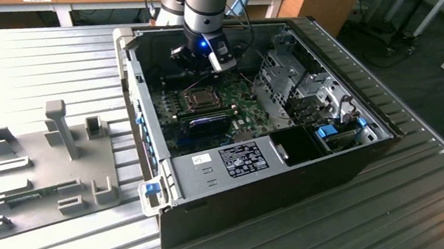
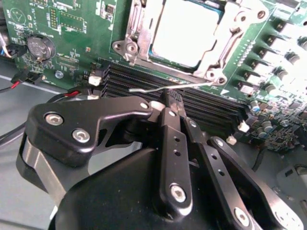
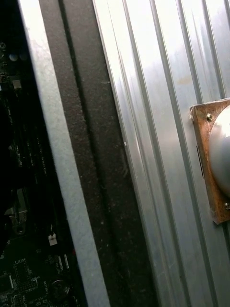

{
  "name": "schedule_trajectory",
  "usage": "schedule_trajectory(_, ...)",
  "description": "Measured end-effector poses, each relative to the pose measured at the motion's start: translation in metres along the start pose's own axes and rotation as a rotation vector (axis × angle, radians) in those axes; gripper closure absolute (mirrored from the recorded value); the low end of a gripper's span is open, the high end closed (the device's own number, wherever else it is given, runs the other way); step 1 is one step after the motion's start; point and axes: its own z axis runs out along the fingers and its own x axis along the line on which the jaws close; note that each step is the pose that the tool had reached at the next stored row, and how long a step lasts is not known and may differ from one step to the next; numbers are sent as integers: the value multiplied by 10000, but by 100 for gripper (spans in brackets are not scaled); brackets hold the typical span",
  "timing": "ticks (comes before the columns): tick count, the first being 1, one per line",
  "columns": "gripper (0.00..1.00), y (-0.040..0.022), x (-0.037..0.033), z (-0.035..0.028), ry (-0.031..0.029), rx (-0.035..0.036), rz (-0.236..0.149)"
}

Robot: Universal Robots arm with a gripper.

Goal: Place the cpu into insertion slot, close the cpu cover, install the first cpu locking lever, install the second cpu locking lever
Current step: 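Install the first cpu locking lever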

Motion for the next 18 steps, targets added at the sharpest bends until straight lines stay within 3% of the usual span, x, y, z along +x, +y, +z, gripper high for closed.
schedule_trajectory(18,90,3,-22,14,0,0,2)
